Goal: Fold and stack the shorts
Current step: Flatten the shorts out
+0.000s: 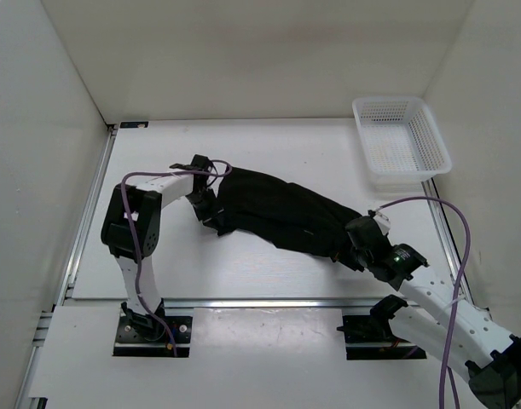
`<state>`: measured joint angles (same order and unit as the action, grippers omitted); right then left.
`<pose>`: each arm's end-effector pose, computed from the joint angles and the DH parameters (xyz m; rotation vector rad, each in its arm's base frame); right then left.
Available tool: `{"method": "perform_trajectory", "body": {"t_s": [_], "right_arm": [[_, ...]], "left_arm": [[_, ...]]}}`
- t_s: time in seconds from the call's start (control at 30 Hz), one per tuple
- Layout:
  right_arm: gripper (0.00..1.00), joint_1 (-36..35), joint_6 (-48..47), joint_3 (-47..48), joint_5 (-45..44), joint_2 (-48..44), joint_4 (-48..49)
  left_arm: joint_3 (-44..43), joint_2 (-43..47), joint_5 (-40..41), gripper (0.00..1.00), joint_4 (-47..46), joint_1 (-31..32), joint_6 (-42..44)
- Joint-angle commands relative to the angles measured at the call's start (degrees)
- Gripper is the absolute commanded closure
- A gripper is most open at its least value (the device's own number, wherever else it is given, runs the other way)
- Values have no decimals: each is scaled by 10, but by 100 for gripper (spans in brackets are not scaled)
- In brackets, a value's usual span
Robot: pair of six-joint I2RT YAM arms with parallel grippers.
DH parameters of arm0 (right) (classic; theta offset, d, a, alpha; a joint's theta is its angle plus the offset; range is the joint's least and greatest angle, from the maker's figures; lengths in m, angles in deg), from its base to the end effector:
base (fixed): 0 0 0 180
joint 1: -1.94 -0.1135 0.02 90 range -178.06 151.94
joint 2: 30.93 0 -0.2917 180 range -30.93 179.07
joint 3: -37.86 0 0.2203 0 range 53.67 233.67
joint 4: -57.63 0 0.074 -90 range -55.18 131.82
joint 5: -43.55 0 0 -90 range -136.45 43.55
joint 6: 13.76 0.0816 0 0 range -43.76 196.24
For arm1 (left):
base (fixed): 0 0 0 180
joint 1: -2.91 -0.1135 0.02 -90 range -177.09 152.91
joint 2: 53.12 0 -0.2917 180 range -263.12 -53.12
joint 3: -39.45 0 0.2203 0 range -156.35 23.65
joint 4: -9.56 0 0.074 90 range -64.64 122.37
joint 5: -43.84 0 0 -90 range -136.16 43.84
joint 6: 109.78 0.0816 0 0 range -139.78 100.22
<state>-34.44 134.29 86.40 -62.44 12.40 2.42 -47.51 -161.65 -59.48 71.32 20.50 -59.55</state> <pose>0.1141 0.0562 0.2169 0.5809 2.3718 0.4188 0.3140 -0.1193 0.1567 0.5766 -3.0516 0.4050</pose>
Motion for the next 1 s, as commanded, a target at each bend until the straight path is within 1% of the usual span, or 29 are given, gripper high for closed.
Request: {"method": "perform_trajectory", "body": {"t_s": [0.0, 0.03, 0.1, 0.2, 0.23, 0.27, 0.3, 0.33, 0.37, 0.4, 0.43, 0.47, 0.5, 0.53, 0.57, 0.6, 0.67, 0.7, 0.77, 0.8, 0.83, 0.87, 0.9, 0.93, 0.97], "right_arm": [[100, 1, -7, 12, -18, -7, -9], [100, 1, -13, 17, -19, -7, -9], [100, 1, -21, 23, -26, -1, 0], [100, 7, -90, 73, -47, 43, 46], [100, 17, -113, 100, -58, 66, 56], [100, 38, -173, 133, -63, 123, 67], [100, 54, -201, 211, -63, 156, 84], [100, 92, -229, 253, -48, 221, 92], [100, 114, -256, 296, -28, 253, 101], [100, 138, -295, 339, 1, 282, 117], [100, 185, -308, 435, 74, 340, 117], [100, 206, -315, 490, 115, 369, 117], [100, 237, -320, 543, 152, 420, 108], [100, 246, -320, 597, 185, 441, 97], [100, 251, -327, 695, 206, 459, 86], [100, 251, -335, 734, 234, 472, 78], [100, 251, -347, 793, 242, 481, 62], [100, 251, -348, 793, 252, 481, 62], [100, 245, -361, 771, 260, 450, 62], [100, 235, -375, 725, 260, 421, 62], [100, 229, -383, 693, 254, 404, 62], [100, 222, -390, 657, 247, 384, 62], [100, 212, -391, 617, 228, 343, 62], [100, 212, -391, 529, 228, 320, 70], [100, 204, -391, 480, 222, 296, 70]], "left_arm": [[-27, -16, 1, 79, -13, 3, 8], [-33, -16, 1, 90, -13, 3, 14], [-47, -2, 1, 90, -8, -11, 28], [-118, 10, 29, 90, 36, -40, 57], [-150, 10, 49, 90, 58, -49, 66], [-188, -4, 58, 90, 81, -64, 76], [-274, -10, 68, 90, 128, -71, 92], [-319, -16, 82, 90, 150, -77, 100], [-366, -27, 82, 90, 170, -83, 108], [-452, -27, 82, 90, 186, -97, 115], [-494, -34, 82, 90, 211, -104, 122], [-533, -34, 77, 90, 218, -110, 122], [-596, -34, 72, 90, 218, -120, 130], [-621, -34, 65, 90, 218, -126, 139], [-640, -18, 43, 90, 210, -131, 145], [-652, -9, 30, 90, 210, -143, 145], [-660, 13, -11, 90, 197, -157, 161], [-660, 37, -16, 90, 197, -163, 166], [-611, 62, -16, 90, 192, -169, 177], [-582, 94, -7, 90, 187, -169, 177], [-513, 114, 0, 90, 186, -174, 177], [-470, 134, 17, 90, 177, -174, 177], [-424, 180, 22, 90, 168, -174, 169], [-322, 207, 22, 90, 138, -174, 163], [-268, 234, 22, 90, 125, -165, 155]]}}
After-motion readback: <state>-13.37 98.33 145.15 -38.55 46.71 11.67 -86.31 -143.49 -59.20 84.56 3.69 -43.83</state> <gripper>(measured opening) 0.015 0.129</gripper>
